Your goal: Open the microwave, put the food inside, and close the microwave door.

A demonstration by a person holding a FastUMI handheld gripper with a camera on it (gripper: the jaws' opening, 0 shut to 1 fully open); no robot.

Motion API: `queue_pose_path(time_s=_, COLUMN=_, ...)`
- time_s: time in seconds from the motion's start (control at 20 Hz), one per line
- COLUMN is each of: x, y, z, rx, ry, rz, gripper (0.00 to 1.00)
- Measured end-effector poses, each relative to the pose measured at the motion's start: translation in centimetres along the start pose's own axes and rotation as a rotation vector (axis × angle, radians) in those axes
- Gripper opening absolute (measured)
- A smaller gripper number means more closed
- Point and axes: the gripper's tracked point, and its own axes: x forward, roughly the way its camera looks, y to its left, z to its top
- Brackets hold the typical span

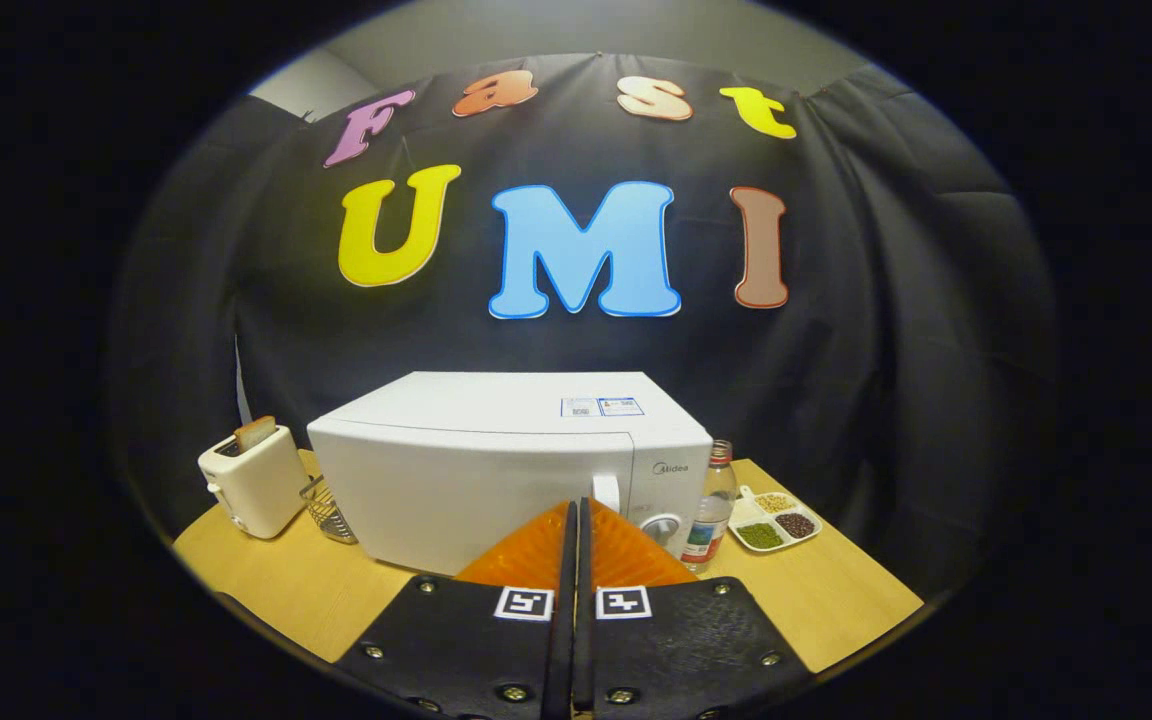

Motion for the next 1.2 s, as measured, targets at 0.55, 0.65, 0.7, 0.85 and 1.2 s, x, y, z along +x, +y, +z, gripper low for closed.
queue_pose_path(time_s=0.55, x=-14.5, y=-1.0, z=1.0, rx=0.053, ry=-0.087, rz=-0.012, gripper=0.3)
queue_pose_path(time_s=0.65, x=-16.0, y=-1.3, z=1.5, rx=0.052, ry=-0.112, rz=-0.026, gripper=0.58)
queue_pose_path(time_s=0.7, x=-16.5, y=-1.1, z=1.4, rx=0.055, ry=-0.116, rz=-0.023, gripper=0.62)
queue_pose_path(time_s=0.85, x=-17.6, y=-0.8, z=1.7, rx=0.058, ry=-0.122, rz=-0.023, gripper=0.99)
queue_pose_path(time_s=1.2, x=-18.7, y=0.0, z=3.0, rx=0.059, ry=-0.155, rz=-0.001, gripper=0.99)
